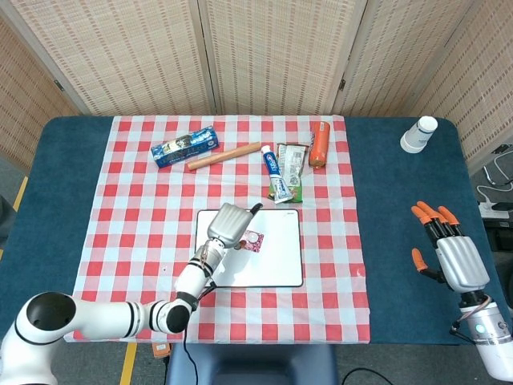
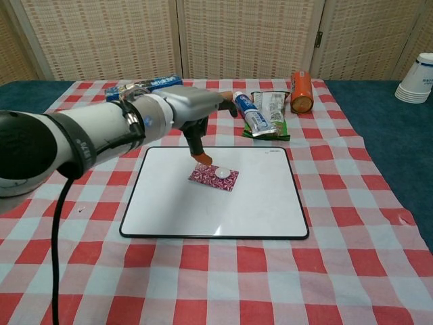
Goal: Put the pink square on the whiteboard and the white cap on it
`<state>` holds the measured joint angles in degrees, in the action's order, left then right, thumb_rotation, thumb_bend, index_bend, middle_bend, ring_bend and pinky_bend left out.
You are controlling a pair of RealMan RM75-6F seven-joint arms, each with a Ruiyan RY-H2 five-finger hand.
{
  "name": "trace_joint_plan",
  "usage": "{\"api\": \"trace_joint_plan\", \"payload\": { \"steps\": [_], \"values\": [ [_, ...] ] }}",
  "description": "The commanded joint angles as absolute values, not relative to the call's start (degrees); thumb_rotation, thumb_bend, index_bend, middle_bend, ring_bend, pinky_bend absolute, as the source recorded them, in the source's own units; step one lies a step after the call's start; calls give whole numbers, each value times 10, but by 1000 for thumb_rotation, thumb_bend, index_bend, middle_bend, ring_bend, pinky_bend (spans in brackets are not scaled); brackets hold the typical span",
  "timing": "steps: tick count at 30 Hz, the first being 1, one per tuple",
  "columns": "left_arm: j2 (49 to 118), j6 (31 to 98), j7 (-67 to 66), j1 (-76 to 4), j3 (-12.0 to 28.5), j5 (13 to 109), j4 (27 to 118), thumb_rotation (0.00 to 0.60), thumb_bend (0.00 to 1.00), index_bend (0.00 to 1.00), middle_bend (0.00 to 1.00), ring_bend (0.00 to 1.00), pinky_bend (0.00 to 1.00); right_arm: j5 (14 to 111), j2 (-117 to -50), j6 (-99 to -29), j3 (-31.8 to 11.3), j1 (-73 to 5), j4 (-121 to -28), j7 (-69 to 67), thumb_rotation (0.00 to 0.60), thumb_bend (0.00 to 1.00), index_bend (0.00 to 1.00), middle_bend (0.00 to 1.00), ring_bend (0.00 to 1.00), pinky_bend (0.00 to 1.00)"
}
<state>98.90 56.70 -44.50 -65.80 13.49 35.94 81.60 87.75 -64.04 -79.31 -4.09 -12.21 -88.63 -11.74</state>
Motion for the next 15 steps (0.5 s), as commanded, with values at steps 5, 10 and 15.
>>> {"api": "trace_joint_plan", "payload": {
  "steps": [5,10,15],
  "values": [
    [876,774,-388,-527,85,486,956,600,242,233,945,1000,1000,865,-650,-789,-49,-126,-884,-115,600,415,0,0,0,0],
    [859,822,-300,-452,57,541,938,600,242,254,930,1000,1000,862,-668,-803,-57,-126,-885,-88,600,412,0,0,0,0],
    [859,860,-258,-392,35,575,913,600,244,264,923,1000,1000,856,-691,-817,-64,-124,-878,-59,600,412,0,0,0,0]
  ]
}}
